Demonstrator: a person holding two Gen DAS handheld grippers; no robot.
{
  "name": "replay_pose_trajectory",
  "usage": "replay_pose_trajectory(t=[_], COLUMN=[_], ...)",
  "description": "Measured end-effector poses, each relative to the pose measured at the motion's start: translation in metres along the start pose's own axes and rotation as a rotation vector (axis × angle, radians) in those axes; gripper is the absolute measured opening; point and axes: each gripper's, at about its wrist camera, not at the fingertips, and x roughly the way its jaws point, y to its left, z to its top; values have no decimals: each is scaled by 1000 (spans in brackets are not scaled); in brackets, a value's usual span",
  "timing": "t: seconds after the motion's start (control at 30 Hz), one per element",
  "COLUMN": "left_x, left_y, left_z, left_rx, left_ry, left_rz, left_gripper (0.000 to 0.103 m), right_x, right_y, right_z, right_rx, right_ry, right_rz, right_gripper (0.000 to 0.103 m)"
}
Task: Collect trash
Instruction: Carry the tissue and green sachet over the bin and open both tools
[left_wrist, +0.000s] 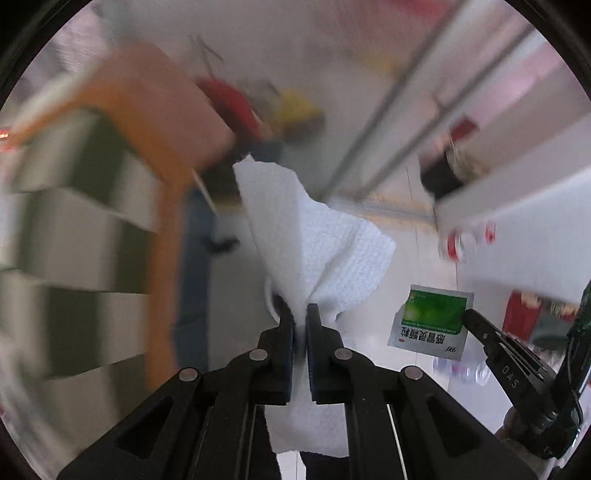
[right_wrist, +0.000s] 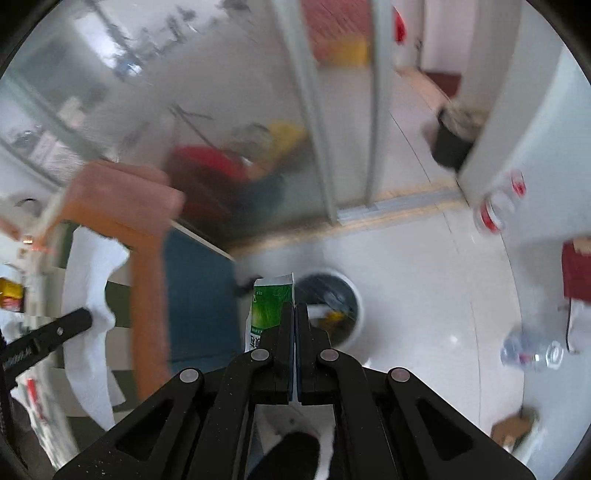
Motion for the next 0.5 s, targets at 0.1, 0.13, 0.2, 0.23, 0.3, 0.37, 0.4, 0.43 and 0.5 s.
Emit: replay_pose_trajectory(t=[0.1,0.13,0.2,0.23,0.3,0.37,0.4,0.43,0.5], left_x=[85,122,197,223,287,337,357,381,416], left_y=[-7,-6,-3,-3,-6,-10,-11,-15,-19], left_z=[8,9,9,9,9,10,12,12,13], left_rx=[7,-2,-36,-43,-35,-27,-26,-21,-11], left_ry=[108,163,266,297,348,377,388,400,419], left_rz=[3,9,-17,-16,1,10,13,22,52], left_gripper=[6,6,6,6,6,6,6,6,6], right_x=[66,93,147,170,222,266,284,306,345], right_y=[-34,-47,-66,-72,-90,-104,-109,-114,-124], right_z=[-4,-6,-9,-10,-15,-20,-23,-24,-27], right_rx=[27,34,39,43,64,83,83,86,88], right_ry=[47,60,80,85,105,126,133,146,187], right_rz=[-21,-19,-16,-12,1,14,15,18,36], right_gripper=[0,0,0,0,0,0,0,0,0])
